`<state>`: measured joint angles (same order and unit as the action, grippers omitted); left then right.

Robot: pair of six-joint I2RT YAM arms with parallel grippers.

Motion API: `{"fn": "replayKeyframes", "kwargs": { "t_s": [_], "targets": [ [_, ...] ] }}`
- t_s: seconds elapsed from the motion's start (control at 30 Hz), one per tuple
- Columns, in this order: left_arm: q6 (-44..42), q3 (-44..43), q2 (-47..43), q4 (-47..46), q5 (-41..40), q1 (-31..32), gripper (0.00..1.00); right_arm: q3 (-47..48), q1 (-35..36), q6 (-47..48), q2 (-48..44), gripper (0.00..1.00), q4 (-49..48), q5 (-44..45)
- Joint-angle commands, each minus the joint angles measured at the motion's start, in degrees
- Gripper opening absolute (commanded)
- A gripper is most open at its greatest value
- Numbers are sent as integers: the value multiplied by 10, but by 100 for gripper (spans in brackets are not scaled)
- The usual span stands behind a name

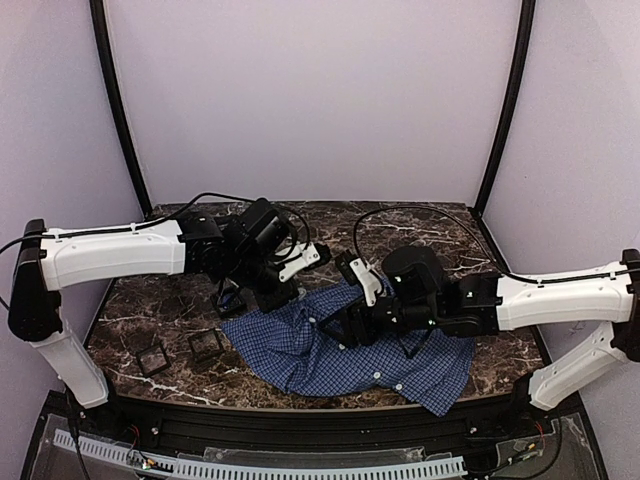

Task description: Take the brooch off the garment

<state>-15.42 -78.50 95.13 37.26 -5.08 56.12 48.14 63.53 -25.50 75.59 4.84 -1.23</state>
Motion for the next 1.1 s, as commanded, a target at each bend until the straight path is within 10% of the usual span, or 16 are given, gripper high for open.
{"fn": "replayKeyframes", "kwargs": {
  "t_s": [0.0, 0.47, 0.87, 1.07],
  "targets": [
    [3, -4, -1, 5, 18, 3, 1, 31, 29, 21, 32, 75, -2, 87],
    [22, -4, -14, -6, 49, 3, 1, 6, 49, -17, 113, 71, -148, 139],
    [35, -3, -14, -13, 72, 1, 1, 0, 83, -48, 132, 3, -193, 242],
    [31, -2, -12, -11, 66, 1, 1, -29, 90, -63, 74, 0, -218, 291]
  ]
}}
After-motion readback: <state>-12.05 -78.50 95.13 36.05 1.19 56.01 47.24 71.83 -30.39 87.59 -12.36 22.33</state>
